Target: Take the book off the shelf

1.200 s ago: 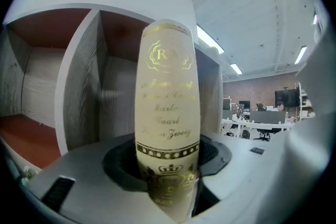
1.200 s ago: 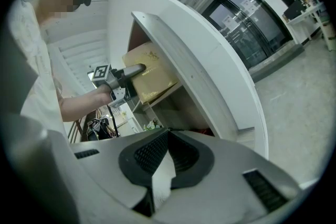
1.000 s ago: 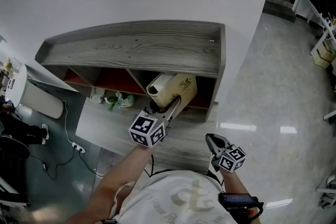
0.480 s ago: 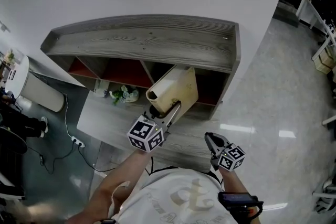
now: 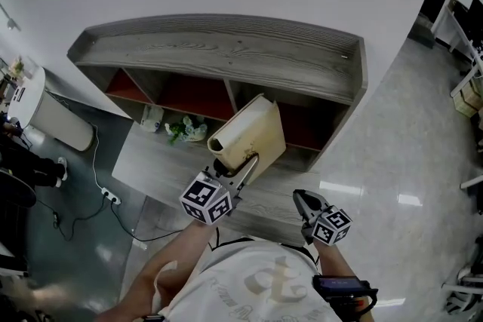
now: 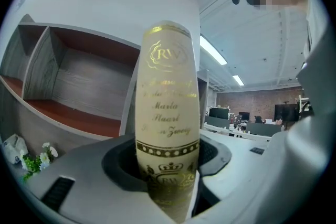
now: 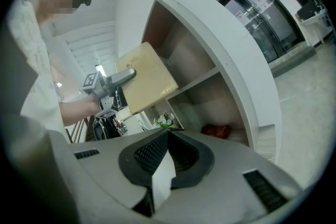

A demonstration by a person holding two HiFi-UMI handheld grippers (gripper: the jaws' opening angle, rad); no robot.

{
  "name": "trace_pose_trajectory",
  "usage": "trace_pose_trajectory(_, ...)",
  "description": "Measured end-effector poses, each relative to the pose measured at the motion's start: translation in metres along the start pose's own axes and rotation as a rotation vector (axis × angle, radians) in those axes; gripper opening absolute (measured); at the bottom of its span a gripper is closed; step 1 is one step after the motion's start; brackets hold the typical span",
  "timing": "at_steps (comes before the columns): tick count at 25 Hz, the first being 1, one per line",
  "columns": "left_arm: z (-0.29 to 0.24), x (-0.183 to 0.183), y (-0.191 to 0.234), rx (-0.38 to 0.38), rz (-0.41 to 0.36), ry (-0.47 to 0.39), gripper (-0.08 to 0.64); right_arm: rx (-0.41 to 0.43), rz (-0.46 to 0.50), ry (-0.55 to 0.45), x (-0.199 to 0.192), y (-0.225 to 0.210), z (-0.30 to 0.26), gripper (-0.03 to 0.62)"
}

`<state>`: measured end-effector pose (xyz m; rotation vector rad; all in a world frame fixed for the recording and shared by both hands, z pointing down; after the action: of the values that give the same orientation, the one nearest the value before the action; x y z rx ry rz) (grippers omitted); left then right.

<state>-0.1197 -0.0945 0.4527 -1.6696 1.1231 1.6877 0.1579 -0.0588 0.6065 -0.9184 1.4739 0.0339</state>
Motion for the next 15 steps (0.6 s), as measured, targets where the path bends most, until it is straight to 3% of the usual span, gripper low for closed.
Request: trace_pose_trajectory(15,0.057,-0.036,0.023,0.023,0.071,0.029,0.235,0.036,0.025,0.044,-0.003,0.027,-0.038,0.005)
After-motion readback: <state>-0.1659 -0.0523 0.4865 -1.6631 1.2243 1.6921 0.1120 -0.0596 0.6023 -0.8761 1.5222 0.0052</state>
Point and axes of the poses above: the fingertips, and each gripper's own axes: z backward along the fingers, y to its left, x out of its top, the point moved 10 cm from there along z, backward along the fingers
